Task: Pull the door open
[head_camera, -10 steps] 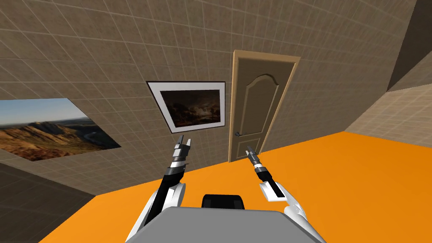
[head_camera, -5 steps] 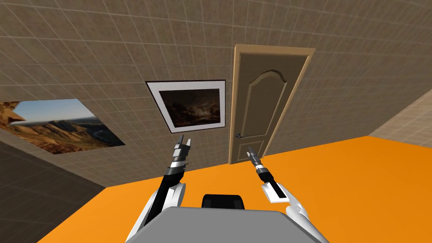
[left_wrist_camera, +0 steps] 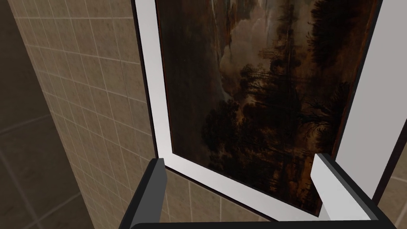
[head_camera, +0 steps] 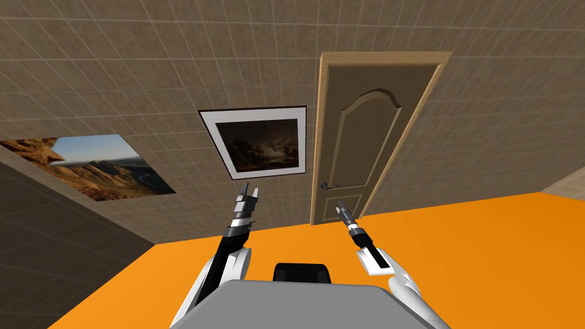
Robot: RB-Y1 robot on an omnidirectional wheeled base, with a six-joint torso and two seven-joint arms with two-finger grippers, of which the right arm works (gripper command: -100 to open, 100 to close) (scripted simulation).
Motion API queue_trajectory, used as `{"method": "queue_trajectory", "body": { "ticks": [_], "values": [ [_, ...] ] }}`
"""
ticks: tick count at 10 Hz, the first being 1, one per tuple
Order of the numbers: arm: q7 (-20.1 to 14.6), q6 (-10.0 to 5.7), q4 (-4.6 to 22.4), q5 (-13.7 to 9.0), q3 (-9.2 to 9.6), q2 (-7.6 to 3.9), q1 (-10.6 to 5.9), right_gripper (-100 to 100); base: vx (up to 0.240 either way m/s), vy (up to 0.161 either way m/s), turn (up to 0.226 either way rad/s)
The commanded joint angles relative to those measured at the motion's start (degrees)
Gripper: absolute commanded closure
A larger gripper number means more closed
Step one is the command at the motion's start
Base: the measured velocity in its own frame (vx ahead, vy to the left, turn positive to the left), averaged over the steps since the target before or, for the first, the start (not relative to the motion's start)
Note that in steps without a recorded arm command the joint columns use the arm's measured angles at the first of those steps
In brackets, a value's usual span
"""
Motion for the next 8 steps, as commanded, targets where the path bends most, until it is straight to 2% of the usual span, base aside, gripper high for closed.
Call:
{"method": "queue_trajectory", "body": {
  "ticks": [1, 4, 8],
  "values": [
    [-0.34, -0.49, 1.73, -0.04, 0.15, -0.41, -0.54, -100, 0.051, -0.063, 0.083],
    [-1.33, -1.66, 6.69, -0.19, 0.57, -1.74, -2.2, -100, 0.093, -0.119, 0.133],
    [-2.2, -2.69, 11.06, -0.32, 0.94, -2.9, -3.67, -100, 0.053, -0.1, 0.102]
  ]
}}
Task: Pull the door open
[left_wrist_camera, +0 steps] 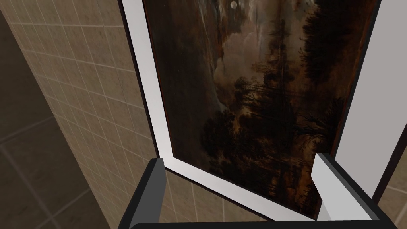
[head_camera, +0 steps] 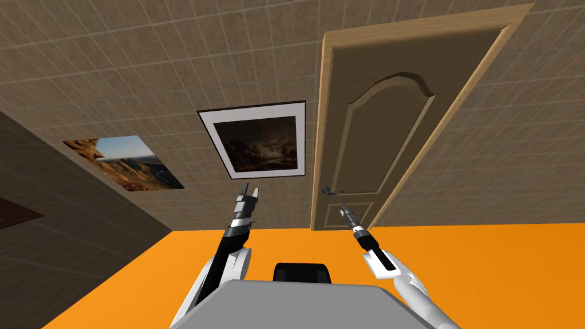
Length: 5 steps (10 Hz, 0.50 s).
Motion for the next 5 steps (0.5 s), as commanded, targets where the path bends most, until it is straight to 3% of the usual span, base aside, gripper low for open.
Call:
{"method": "queue_trajectory", "body": {
  "ticks": [1, 2, 5],
  "values": [
    [0.0, 0.0, 0.0, 0.0, 0.0, 0.0, 0.0, -100, 0.015, -0.048, 0.022],
    [0.17, 0.11, 0.37, -0.2, -0.46, 0.03, -0.16, -100, 0.021, -0.013, 0.123],
    [2.07, 0.36, 3.54, -1.84, -4.36, 0.7, -1.45, -100, 0.113, -0.041, 0.309]
  ]
}}
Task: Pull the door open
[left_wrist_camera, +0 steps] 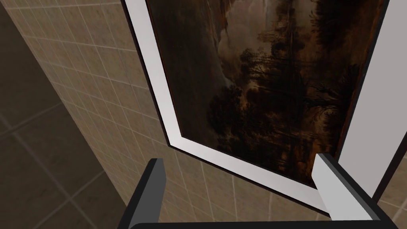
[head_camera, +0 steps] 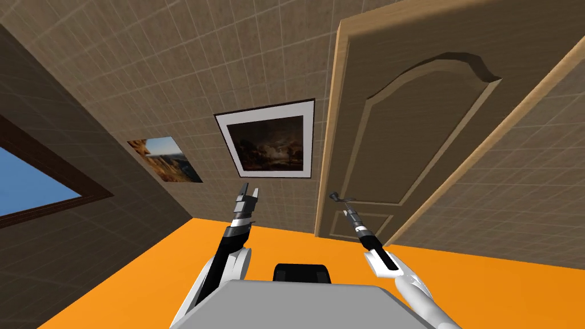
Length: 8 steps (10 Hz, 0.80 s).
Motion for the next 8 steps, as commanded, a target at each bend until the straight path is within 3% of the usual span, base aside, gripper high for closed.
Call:
{"method": "queue_trajectory", "body": {
  "ticks": [1, 2, 6, 7, 8],
  "values": [
    [0.26, -0.68, 2.52, -0.32, -0.75, 0.1, -1.22, -100, 0.113, -0.062, 0.088],
    [0.26, -0.68, 2.52, -0.32, -0.75, 0.1, -1.22, -100, 0.052, -0.024, -0.045],
    [2.31, -0.41, 5.93, -2.08, -4.96, 0.83, -2.61, -100, 0.091, -0.046, 0.253],
    [2.14, -0.45, 5.27, -1.86, -4.45, 0.93, -2.42, -100, 0.048, -0.033, 0.041],
    [2.14, -0.45, 5.27, -1.86, -4.45, 0.93, -2.42, 100, -0.007, 0.004, -0.035]
  ]
}}
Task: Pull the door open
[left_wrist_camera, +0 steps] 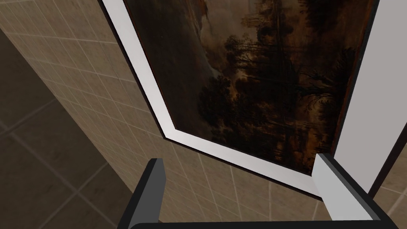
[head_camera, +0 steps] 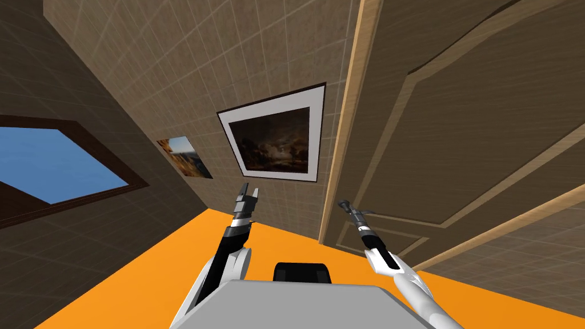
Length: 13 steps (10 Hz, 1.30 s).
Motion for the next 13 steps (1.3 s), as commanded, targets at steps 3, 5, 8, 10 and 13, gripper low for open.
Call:
{"method": "queue_trajectory", "body": {
  "ticks": [3, 5, 8, 10, 13],
  "values": [
    [-0.09, -0.12, 0.08, 0.02, 0.04, -0.01, 0.0, 100, -0.012, 0.005, -0.004],
    [-0.09, -0.12, 0.08, 0.02, 0.04, -0.01, 0.0, 100, 0.0, 0.0, 0.0],
    [-1.73, -1.08, -0.54, 0.42, 1.52, -1.18, 1.28, 100, -0.156, -0.034, 0.093],
    [-2.98, -1.98, -1.14, 0.79, 2.78, -2.13, 2.25, 100, -0.194, -0.052, 0.096],
    [-4.82, -3.29, -2.02, 1.34, 4.61, -3.52, 3.68, 100, -0.206, -0.053, 0.108]
  ]
}}
